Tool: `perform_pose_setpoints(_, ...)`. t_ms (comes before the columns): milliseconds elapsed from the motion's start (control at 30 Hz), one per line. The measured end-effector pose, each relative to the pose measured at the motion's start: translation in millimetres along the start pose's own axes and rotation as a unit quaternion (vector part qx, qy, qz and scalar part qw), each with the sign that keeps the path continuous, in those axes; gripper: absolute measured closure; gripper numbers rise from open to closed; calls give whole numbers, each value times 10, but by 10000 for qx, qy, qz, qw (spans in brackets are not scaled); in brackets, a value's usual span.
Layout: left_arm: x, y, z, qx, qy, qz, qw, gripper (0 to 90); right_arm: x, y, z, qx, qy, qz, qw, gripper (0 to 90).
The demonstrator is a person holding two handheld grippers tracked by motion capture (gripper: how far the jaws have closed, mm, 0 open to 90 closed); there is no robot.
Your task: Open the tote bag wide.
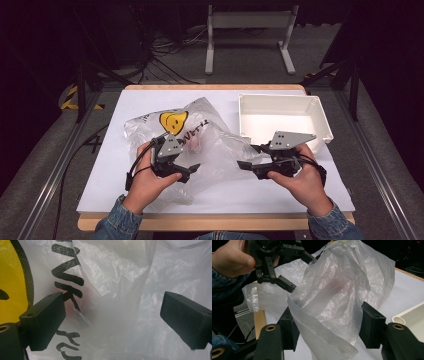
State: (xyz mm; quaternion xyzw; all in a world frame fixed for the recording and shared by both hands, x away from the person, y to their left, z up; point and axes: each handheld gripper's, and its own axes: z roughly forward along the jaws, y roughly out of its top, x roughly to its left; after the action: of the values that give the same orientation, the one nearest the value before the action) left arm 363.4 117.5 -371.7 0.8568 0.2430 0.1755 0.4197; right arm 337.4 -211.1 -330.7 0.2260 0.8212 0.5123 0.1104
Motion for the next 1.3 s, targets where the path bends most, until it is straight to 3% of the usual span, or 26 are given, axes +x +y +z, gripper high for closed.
perform_pose_setpoints(167, 50, -23, 44, -38, 105, -70, 9999, 99, 3, -1, 7, 18, 22, -11, 10000, 434)
perform_pose_setpoints(467, 158, -109, 85, 87, 182, 75, 9998, 340, 46, 15, 12, 56, 103, -41, 9999, 482)
perform_pose_setpoints(600, 183, -128, 88, 196, 243, 181, 9993, 535, 69, 24, 6, 70, 162, -78, 9998, 516)
perform_pose_setpoints(667, 195, -132, 74, 207, 233, 214, 9993, 709, 77, 28, 2, 85, 187, -88, 9997, 546)
perform_pose_setpoints(833, 247, -128, -30, 90, -31, 54, 9999, 880, 62, 23, -14, 190, 182, -128, 9996, 673)
perform_pose_setpoints(967, 266, -114, -128, 6, -186, -3, 9998, 895, 77, 31, -54, 300, 269, -91, 9991, 815)
perform_pose_setpoints(1000, 270, -95, -227, -39, -319, -10, 9995, 895, 88, 39, -69, 332, 298, -87, 9990, 836)
perform_pose_setpoints(1167, 218, -54, -444, 38, -563, 166, 9983, 896, 152, 70, -132, 427, 386, -143, 9982, 875)
perform_pose_setpoints(1300, 144, 18, -617, 22, -583, 402, 9975, 896, 215, 91, -187, 436, 441, -173, 9979, 880)
